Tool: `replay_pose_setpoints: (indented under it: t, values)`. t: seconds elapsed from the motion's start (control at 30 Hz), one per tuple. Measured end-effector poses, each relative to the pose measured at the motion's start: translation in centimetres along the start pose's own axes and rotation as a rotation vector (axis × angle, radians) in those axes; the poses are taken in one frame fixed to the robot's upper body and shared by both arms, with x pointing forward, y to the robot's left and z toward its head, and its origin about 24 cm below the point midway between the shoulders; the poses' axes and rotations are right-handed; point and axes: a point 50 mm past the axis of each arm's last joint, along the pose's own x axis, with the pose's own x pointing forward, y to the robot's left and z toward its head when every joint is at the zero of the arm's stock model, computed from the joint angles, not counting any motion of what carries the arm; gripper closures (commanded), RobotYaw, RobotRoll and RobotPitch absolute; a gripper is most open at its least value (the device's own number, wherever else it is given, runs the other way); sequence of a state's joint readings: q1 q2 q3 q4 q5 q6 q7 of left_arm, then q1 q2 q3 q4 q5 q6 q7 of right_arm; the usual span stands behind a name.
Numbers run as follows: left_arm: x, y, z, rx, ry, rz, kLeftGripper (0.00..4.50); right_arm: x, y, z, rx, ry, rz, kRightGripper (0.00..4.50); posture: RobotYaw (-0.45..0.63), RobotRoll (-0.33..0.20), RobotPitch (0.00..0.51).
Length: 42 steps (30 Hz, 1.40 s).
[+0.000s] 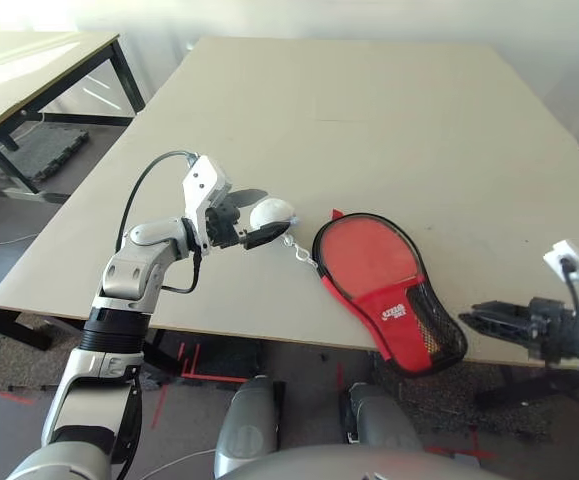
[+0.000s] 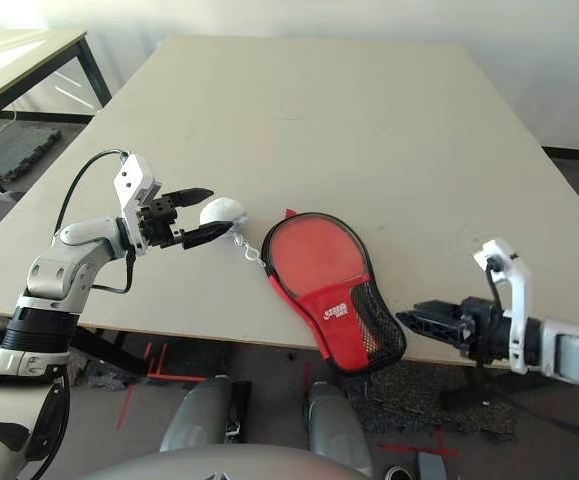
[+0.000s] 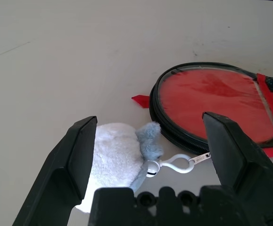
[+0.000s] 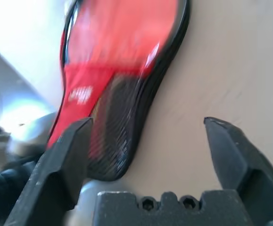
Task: Store the ping-pong paddle in its case and zip it.
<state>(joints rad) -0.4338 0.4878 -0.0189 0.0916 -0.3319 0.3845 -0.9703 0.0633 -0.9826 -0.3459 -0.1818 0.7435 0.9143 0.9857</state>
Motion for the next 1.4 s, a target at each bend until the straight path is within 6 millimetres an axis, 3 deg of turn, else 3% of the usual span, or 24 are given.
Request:
replay_pose_setpoints:
  t: [0.1, 0.2, 0.3, 0.43, 0.7, 1.27, 1.4]
  values:
    - [-0.2, 0.1, 0.0, 0.003, 0.002, 0.003, 0.0, 1.3, -0.3, 2.1, -0.125, -0.04, 0.004, 0.02, 0.15, 0.0, 0.04]
    - [-0.5, 0.2, 0.0, 0.005, 0.006, 0.012, 0.0, 4.6, -0.4, 3.8, -0.233, -0.082, 0.034, 0.02, 0.17, 0.0, 0.037]
    - [-0.4, 0.2, 0.0, 0.006, 0.004, 0.014, 0.0, 8.5, 0.4, 3.9, -0.286, -0.097, 0.076, 0.02, 0.18, 0.0, 0.036]
    - [-0.5, 0.2, 0.0, 0.002, 0.007, 0.019, 0.0, 11.5, 0.6, 3.2, -0.349, -0.075, 0.071, 0.02, 0.18, 0.0, 0.036]
    - [-0.7, 0.2, 0.3, 0.015, 0.003, 0.034, 0.0, 12.8, 0.0, 2.2, -0.434, 0.007, 0.069, 0.02, 0.19, 0.0, 0.033]
    - [-0.1, 0.3, 0.8, 0.034, 0.009, 0.02, 0.0, 12.9, -0.4, 1.3, -0.402, 0.057, 0.07, 0.02, 0.18, 0.0, 0.038]
    - [0.5, 0.8, 0.1, 0.062, 0.086, 0.027, 0.0, 12.8, -0.5, 1.0, -0.396, 0.063, 0.07, 0.02, 0.18, 0.0, 0.04]
